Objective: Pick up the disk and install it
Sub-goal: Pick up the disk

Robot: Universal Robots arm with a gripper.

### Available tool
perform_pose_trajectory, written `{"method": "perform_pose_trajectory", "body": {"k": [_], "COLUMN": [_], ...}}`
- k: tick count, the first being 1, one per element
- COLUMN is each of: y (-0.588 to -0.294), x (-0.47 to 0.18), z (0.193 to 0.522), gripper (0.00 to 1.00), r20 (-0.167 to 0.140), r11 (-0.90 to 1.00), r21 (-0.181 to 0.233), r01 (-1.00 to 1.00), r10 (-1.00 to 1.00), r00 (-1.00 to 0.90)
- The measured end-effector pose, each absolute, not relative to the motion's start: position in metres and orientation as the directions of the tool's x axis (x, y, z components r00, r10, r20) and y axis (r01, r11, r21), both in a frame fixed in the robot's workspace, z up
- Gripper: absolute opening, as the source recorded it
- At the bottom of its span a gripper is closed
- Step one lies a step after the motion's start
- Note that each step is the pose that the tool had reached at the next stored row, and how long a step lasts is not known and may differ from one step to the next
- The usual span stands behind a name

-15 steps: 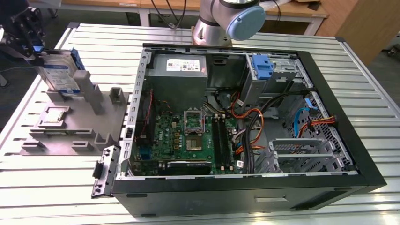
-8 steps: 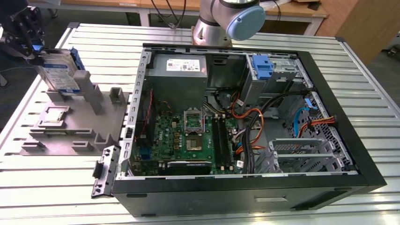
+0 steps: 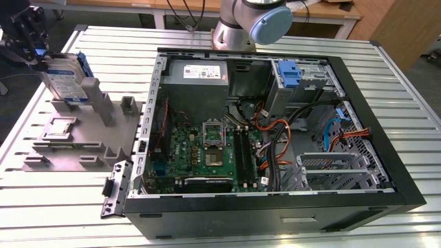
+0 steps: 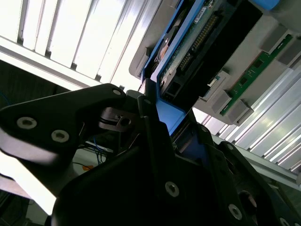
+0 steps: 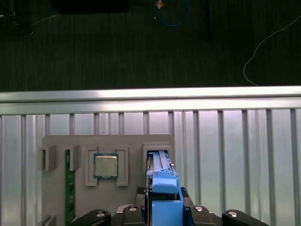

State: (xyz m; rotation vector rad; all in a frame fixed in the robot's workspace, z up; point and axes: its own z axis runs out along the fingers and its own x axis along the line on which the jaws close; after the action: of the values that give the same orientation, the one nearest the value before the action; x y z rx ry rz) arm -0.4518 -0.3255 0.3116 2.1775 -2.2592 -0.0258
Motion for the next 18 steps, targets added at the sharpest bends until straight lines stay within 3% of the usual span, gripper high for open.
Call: {"method": "perform_pose_trajectory", "body": {"k": [18], "y": [-0.3255], "x": [-0.4518], "z": [0.3156], "gripper": [0.36], "r20": [-0.009], "r11": [0.037], "r21": [0.014], "r01": [-0.999], "r10": [-0.999], "r00": [-0.037]}}
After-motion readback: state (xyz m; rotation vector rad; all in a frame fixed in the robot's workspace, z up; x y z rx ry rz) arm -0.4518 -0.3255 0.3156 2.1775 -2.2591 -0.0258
